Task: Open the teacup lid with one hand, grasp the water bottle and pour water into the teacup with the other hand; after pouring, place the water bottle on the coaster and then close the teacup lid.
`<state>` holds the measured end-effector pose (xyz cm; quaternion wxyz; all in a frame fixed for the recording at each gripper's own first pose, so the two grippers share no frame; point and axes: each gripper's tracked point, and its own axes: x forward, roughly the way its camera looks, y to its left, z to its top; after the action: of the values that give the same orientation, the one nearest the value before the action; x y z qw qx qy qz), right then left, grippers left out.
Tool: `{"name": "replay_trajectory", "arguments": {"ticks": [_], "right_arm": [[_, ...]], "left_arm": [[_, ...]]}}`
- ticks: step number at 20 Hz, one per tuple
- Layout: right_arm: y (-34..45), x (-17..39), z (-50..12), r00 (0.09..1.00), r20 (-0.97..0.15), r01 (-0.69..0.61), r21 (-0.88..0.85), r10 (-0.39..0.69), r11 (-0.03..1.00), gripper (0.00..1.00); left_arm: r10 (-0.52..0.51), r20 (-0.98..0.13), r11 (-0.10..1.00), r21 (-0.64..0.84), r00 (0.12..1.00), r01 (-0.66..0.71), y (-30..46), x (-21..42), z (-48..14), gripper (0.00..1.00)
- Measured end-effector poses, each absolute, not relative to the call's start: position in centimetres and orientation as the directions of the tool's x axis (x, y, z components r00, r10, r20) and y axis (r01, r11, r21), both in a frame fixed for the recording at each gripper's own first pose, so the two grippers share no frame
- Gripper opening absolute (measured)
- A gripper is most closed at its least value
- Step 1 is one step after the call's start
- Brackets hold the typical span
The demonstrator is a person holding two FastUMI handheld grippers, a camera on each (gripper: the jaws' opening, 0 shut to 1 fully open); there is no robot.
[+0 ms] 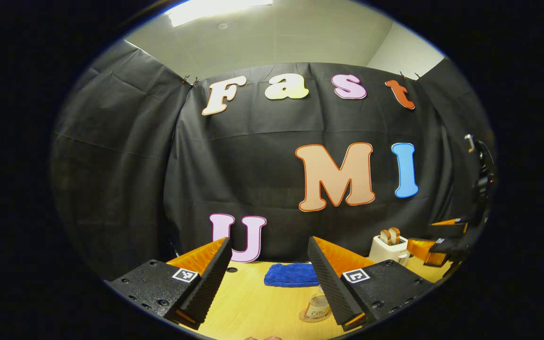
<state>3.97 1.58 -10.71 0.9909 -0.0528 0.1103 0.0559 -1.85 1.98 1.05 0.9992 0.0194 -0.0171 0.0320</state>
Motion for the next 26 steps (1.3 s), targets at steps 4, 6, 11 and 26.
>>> {"name": "replay_trajectory", "arguments": {"ticks": [4, 6, 11, 26], "right_arm": [[1.7, 4.7, -15.9, 0.935, -0.336, -0.152, -0.092, 0.113, 0.984, 0.99], [2.0, 4.6, -18.4, 0.914, -0.388, -0.166, -0.086, 0.120, 0.982, 0.99], [2.5, 5.4, -22.8, 0.877, -0.464, -0.196, -0.113, 0.123, 0.974, 1.00], [2.7, 5.1, -32.3, 0.765, -0.636, -0.232, -0.121, 0.104, 0.965, 0.77]], "left_arm": [[0.080, 0.034, 0.996, 0.048, 0.996, -0.081, 2.4, -2.4, 1.2, 0.95], [0.093, 0.035, 0.994, 0.057, 0.995, -0.094, 2.8, -2.7, 1.3, 0.95], [0.127, 0.031, 0.989, 0.067, 0.991, -0.129, 3.9, -3.3, 1.2, 0.95], [0.192, 0.007, 0.976, 0.103, 0.981, -0.192, 6.0, -4.9, 1.0, 0.94]]}}
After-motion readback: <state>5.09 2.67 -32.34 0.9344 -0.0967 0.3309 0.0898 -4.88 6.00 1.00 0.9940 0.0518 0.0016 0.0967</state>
